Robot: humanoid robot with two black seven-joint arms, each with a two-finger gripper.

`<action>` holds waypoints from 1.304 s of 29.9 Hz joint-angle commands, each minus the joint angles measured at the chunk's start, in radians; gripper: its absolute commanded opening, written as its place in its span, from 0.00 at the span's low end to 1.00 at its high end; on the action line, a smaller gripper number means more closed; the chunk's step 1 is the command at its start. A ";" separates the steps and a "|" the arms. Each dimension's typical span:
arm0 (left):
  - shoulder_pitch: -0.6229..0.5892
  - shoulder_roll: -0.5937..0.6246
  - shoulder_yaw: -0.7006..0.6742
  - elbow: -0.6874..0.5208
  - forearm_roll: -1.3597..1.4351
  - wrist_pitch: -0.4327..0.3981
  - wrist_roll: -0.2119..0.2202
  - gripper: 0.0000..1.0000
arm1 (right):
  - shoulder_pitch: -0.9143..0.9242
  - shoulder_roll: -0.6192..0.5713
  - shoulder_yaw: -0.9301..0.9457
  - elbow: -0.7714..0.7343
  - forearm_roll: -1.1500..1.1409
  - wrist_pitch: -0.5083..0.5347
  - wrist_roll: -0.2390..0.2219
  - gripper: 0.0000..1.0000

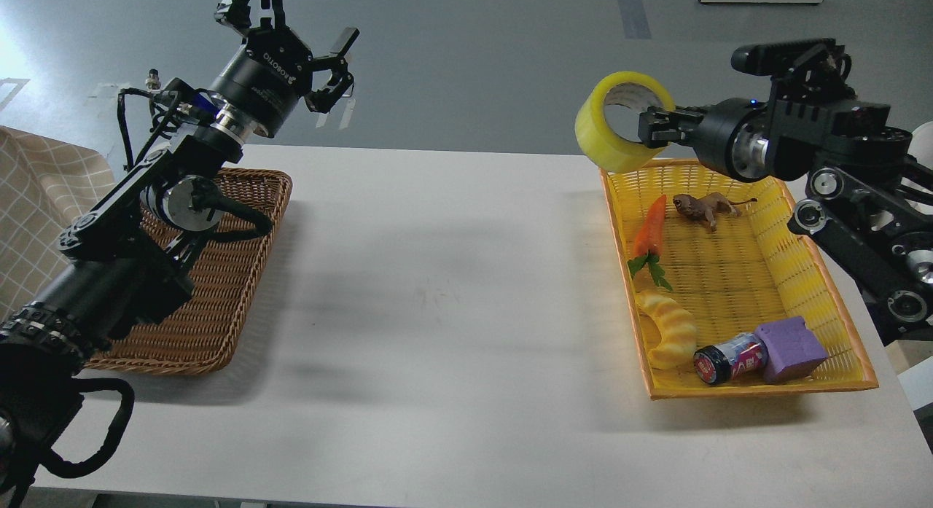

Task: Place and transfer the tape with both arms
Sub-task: 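Lift the tape roll and carry it toward the table center, then lower the tape roll onto the table and release it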

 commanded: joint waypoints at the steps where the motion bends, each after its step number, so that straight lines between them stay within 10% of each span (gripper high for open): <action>1: -0.005 0.000 0.000 0.000 0.000 0.000 0.000 0.98 | 0.018 0.078 -0.052 -0.032 0.000 0.000 0.000 0.00; 39: -0.007 -0.012 -0.001 0.000 0.000 0.000 0.000 0.98 | -0.009 0.424 -0.297 -0.297 -0.005 0.000 0.000 0.02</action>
